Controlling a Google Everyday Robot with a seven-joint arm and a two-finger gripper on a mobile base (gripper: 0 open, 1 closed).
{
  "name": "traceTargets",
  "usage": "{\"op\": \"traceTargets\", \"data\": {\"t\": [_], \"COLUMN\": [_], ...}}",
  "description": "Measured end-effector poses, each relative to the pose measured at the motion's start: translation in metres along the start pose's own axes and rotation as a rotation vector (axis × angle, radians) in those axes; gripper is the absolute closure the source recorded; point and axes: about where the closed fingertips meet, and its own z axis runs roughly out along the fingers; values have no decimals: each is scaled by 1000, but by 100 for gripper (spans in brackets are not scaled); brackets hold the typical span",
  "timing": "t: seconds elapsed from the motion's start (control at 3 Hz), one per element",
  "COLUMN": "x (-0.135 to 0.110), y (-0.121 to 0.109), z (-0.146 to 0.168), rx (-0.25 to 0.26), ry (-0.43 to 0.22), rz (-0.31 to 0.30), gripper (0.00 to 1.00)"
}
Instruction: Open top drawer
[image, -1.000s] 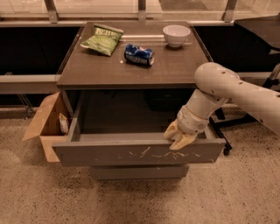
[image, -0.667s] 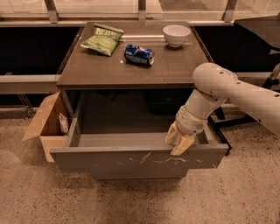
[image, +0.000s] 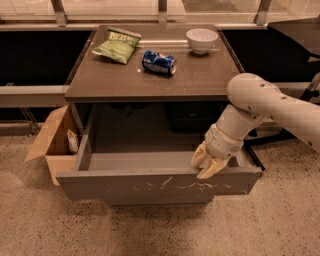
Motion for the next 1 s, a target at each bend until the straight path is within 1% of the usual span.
{"op": "traceTargets", "data": {"t": [0.33, 0.67, 1.0], "x": [2, 13, 20], "y": [6, 41, 74], "z": [-4, -44, -88], "rx": [5, 50, 102], "ry": [-2, 3, 10], "rz": [-8, -48, -87], "gripper": [35, 12, 0]}}
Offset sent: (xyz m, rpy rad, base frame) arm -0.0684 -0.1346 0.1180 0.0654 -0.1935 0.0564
